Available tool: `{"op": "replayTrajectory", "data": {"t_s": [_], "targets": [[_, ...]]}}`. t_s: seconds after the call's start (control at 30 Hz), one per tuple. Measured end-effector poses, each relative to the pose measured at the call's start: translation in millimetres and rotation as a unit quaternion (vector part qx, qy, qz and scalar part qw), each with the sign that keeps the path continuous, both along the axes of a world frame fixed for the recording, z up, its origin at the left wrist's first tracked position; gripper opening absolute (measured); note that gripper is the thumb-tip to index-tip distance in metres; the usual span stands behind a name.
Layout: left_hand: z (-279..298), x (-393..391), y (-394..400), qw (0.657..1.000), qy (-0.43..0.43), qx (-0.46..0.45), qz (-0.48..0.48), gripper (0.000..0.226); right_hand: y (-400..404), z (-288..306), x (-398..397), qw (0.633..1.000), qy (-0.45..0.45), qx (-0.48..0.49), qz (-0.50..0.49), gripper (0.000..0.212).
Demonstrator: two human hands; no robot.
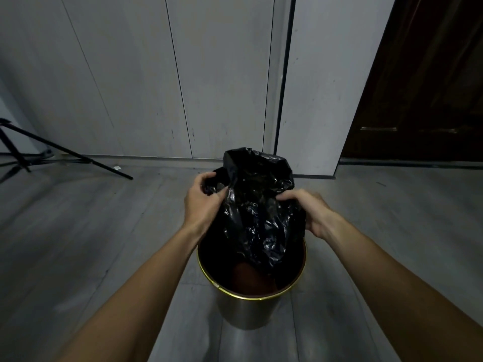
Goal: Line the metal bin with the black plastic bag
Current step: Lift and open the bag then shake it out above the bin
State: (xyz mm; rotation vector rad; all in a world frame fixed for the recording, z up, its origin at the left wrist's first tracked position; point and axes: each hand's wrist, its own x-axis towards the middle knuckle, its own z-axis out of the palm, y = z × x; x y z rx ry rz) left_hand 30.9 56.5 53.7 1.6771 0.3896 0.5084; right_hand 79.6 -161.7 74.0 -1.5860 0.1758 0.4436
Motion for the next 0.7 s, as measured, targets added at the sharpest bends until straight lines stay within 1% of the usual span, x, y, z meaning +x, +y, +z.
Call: {"op": "replayTrajectory", "data": {"t_s": [0.1,0.13,0.17,0.2,0.23,0.27,0.3,0.37,0.4,0.43,0.47,0.53,0.63,0.7], "targets": [[2.1,1.9,-3.4,0.996,0.004,0.089,-0.023,0.075,13.5,6.9,7.2,0.999,-0.009,-0.046,-0.004,0.046],[3.3,3.0,-3.4,0.993,0.011,0.113,-0.023,0.085,18.1,7.3,9.3,0.996,-0.031,-0.085,-0.014,0.048],[4.0,3.5,-4.0,0.990,0.018,0.140,-0.025,0.093,22.7,6.4,10.7,0.986,-0.069,-0.151,-0.021,0.047],[4.4,3.1,-5.5,0.984,0.024,0.172,-0.031,0.097,26.5,4.3,10.9,0.963,-0.123,-0.239,-0.025,0.044],[4.4,2.6,-7.6,0.976,0.029,0.212,-0.035,0.096,30.0,1.7,9.3,0.924,-0.182,-0.335,-0.024,0.038],[3.4,1.7,-9.3,0.964,0.030,0.260,-0.036,0.091,33.3,-0.9,5.3,0.873,-0.244,-0.421,-0.019,0.033],[1.9,0.0,-10.9,0.948,0.030,0.314,-0.036,0.083,36.2,-4.5,0.8,0.819,-0.304,-0.486,-0.011,0.028],[-2.1,-4.0,-12.4,0.905,0.024,0.423,-0.033,0.070,40.9,-14.8,-8.1,0.716,-0.419,-0.559,0.013,0.025],[-3.8,-5.3,-12.5,0.886,0.018,0.463,-0.033,0.062,42.2,-20.6,-11.7,0.674,-0.461,-0.576,0.029,0.029],[-4.5,-5.8,-12.8,0.872,0.013,0.488,-0.033,0.054,42.8,-24.9,-14.3,0.652,-0.486,-0.580,0.042,0.036],[-4.2,-5.8,-12.9,0.864,0.014,0.502,-0.032,0.045,42.7,-27.1,-15.7,0.648,-0.500,-0.573,0.047,0.042],[-3.0,-4.3,-12.9,0.854,0.027,0.519,-0.029,0.036,42.3,-28.7,-15.8,0.659,-0.515,-0.547,0.036,0.046],[-1.7,1.7,-11.4,0.844,0.041,0.535,-0.024,0.032,42.7,-28.2,-12.6,0.678,-0.528,-0.511,0.016,0.039],[1.1,7.8,-10.8,0.847,0.039,0.531,-0.007,0.029,42.7,-27.0,-5.7,0.704,-0.521,-0.483,-0.009,0.033]]}}
